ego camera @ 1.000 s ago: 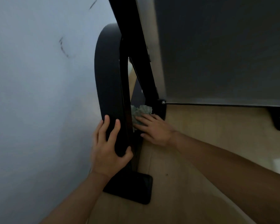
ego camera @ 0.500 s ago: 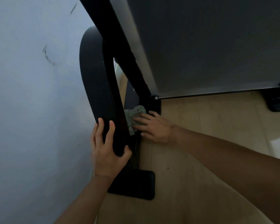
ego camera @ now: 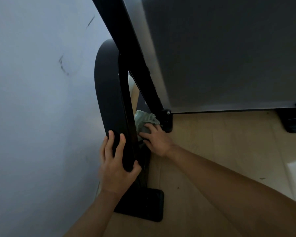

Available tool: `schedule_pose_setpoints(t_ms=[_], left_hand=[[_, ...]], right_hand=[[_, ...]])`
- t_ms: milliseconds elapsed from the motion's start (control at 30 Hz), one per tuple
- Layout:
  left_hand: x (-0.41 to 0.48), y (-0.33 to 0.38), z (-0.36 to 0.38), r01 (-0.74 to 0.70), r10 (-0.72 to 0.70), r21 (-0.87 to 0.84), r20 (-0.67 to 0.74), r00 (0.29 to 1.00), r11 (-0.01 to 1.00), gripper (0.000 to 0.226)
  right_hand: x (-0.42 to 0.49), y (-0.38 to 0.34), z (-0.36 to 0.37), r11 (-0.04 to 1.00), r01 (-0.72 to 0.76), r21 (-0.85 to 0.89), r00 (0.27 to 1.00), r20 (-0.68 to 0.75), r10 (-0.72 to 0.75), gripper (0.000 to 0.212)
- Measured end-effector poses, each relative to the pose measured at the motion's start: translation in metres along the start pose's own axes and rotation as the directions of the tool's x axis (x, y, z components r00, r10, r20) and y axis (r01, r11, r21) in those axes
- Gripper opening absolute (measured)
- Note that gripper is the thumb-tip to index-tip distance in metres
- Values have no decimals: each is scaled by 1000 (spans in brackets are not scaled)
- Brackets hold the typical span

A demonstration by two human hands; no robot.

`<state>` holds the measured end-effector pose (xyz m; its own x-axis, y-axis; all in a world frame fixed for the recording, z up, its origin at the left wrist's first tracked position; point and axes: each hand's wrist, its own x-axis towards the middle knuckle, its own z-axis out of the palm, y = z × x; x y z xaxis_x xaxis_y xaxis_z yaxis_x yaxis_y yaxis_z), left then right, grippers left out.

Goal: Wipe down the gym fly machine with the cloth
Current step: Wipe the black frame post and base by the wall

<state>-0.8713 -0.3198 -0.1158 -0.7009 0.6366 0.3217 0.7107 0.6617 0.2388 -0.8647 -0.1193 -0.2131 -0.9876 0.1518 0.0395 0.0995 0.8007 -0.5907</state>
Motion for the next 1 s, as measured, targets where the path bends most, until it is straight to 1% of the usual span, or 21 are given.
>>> schedule_pose_setpoints(t_ms=[67,100,133,167,200,233,267,300,333,367,400,433,467,533,567,667,733,833,900,1000], left_hand=[[0,0,0,-2,2,-7,5,1000,1000,87],[-1,0,-1,-3,3,-10,8,1000,1000,88],[-1,-1,-1,-2,2,-12,12,1000,1000,88],[-1,0,-1,1,-1,-12,15,1000,1000,88],[-1,0,-2,4,-4,-13,18,1000,1000,88],[-1,0,-1,6,-6,-14,20,1000,1000,88],[-1,0,-1,6,-5,-16,22,1000,1000,88],[-1,1,-1,4,-4,-15,19,1000,1000,87],[-2,1,-1,4,-4,-14,15,1000,1000,87],[-2,1,-1,7,-7,-13,13,1000,1000,87],[-2,2,-1,11,-11,-14,12,1000,1000,87],[-2,2,-1,13,-13,-16,10,1000,1000,88],[-1,3,-1,15,-15,-20,7,1000,1000,88],[-1,3,-1,9,-9,-34,1,1000,999,89],[-2,4,-1,4,-4,-41,-3,1000,999,90],[-3,1,2,10,-9,-58,8,1000,998,90],[-3,1,1,18,-17,-61,12,1000,998,91],[-3,2,-1,20,-19,-50,25,1000,999,91],[-2,4,-4,24,-22,-61,26,999,998,91],[-3,8,-8,41,-38,-76,38,999,996,93]], right_hand=[[0,5,-3,997,13,74,999,-50,-9,36],[-1,7,-4,992,-10,126,996,-82,20,32],[-1,9,-5,979,-64,196,990,-112,87,27],[-1,10,-6,946,-151,289,971,-135,196,24],[0,9,-7,876,-264,403,929,-140,344,22],[2,8,-9,742,-373,556,852,-111,511,21],[5,6,-12,511,-437,740,742,-23,670,21],[9,2,-16,191,-401,896,646,129,752,21],[13,-2,-20,-123,-280,952,617,277,736,23],[16,-5,-25,-356,-147,923,630,365,685,25],[18,-7,-31,-500,-47,865,650,406,642,28],[20,-10,-37,-590,22,807,668,427,609,28],[22,-12,-43,-645,69,761,683,435,586,26],[23,-20,-53,-706,120,698,691,451,564,20],[23,-24,-59,-717,127,686,697,453,557,18],[22,-38,-73,-720,149,677,718,427,550,14],[22,-48,-85,-703,147,696,747,388,540,15],[24,-62,-106,-644,148,751,787,305,536,25],[26,-72,-122,-570,157,807,815,220,536,31],[27,-87,-144,-452,191,871,833,100,544,30]])
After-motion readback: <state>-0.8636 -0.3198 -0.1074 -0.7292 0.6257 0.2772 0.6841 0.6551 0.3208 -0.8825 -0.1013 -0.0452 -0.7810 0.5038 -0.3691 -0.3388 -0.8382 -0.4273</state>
